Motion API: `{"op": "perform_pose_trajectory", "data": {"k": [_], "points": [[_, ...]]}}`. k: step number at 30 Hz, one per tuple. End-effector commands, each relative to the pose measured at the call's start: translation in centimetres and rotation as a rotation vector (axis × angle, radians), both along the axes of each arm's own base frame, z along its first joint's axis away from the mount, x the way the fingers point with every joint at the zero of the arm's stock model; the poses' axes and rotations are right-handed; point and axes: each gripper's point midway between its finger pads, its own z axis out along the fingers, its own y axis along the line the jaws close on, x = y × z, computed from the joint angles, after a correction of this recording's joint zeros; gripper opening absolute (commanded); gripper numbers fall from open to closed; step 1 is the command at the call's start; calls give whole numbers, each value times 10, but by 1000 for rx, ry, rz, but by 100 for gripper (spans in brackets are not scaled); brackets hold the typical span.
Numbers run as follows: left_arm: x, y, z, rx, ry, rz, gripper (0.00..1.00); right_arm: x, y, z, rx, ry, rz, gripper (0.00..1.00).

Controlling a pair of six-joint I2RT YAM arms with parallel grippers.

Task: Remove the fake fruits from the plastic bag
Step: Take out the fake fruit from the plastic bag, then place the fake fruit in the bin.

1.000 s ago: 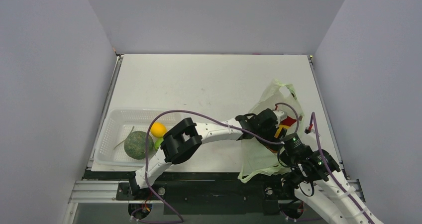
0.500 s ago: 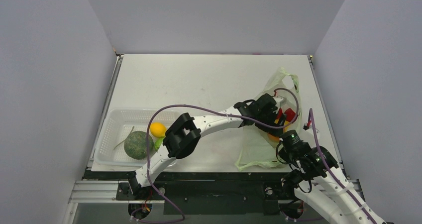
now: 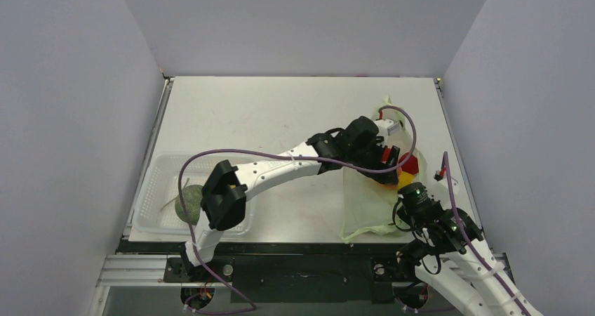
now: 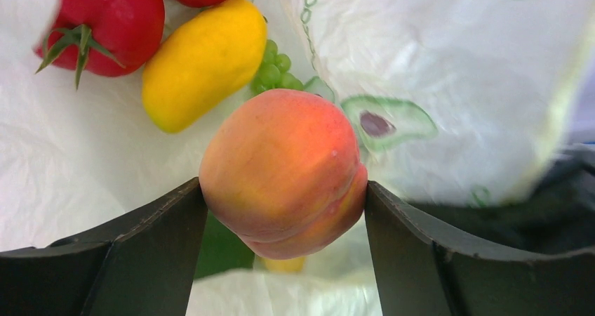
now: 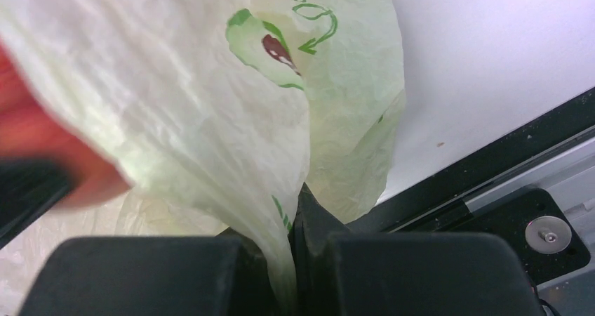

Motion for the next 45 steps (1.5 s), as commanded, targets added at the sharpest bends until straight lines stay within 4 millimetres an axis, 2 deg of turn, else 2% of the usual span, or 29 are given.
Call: {"op": "perform_pose_trajectory", "data": {"k": [1,3,4,5,6,7,8,9,10,11,12,13,14,18,20,21,22,24,26,28,31,32,33,34,38,40,42,45], "points": [[-5,33,105,-163,-142,27,0,9,-13,22,-44,-96,-28,0],[-7,55,123,-179,-183,59,0,11,-14,25,-55,-104,-15,0],[-8,64,119,-171,-193,76,0,11,-14,26,-59,-107,-12,0],[-13,79,142,-216,-220,89,0,11,-15,27,-67,-110,-6,0],[-13,89,134,-205,-222,113,0,11,-15,28,-69,-114,-4,0],[-17,105,158,-255,-247,130,0,11,-17,29,-78,-119,-1,0],[-17,114,150,-244,-239,149,0,12,-17,30,-81,-126,0,0],[-20,130,167,-277,-253,172,0,12,-19,31,-90,-131,3,0],[-18,143,153,-231,-249,210,0,12,-19,33,-92,-140,5,0],[-17,160,165,-239,-269,252,0,12,-21,35,-103,-146,11,0],[-11,180,145,-156,-274,323,0,13,-23,39,-109,-160,10,0],[-10,199,147,-141,-283,372,0,13,-24,41,-118,-164,19,0],[-3,224,122,-34,-285,451,0,13,-24,43,-119,-174,20,0],[7,332,71,263,-259,755,0,13,-21,43,-114,-184,60,0],[6,387,58,385,-261,908,0,14,-18,40,-111,-180,75,0],[0,406,49,460,-247,947,0,15,-17,39,-108,-180,80,0],[3,427,46,510,-264,1016,0,15,-15,38,-105,-177,94,0],[1,455,35,603,-268,1089,0,16,-11,38,-99,-175,116,0],[4,468,25,651,-271,1132,0,17,-6,37,-90,-173,142,0],[13,470,17,651,-270,1148,0,18,-2,36,-87,-165,170,0],[34,458,2,588,-245,1126,0,17,2,35,-78,-162,199,0],[41,462,-5,591,-223,1140,0,17,2,36,-79,-164,203,0],[46,454,-13,552,-191,1124,0,17,3,37,-75,-169,207,0],[52,460,-21,555,-161,1142,0,17,3,37,-75,-172,212,0],[64,453,-49,522,-80,1125,0,17,4,42,-63,-198,221,0],[65,449,-59,525,-52,1109,1,17,5,43,-59,-204,229,0],[64,443,-65,511,-32,1088,9,17,7,43,-54,-208,240,0],[61,440,-70,491,-11,1078,29,17,10,44,-49,-209,258,0]]}}
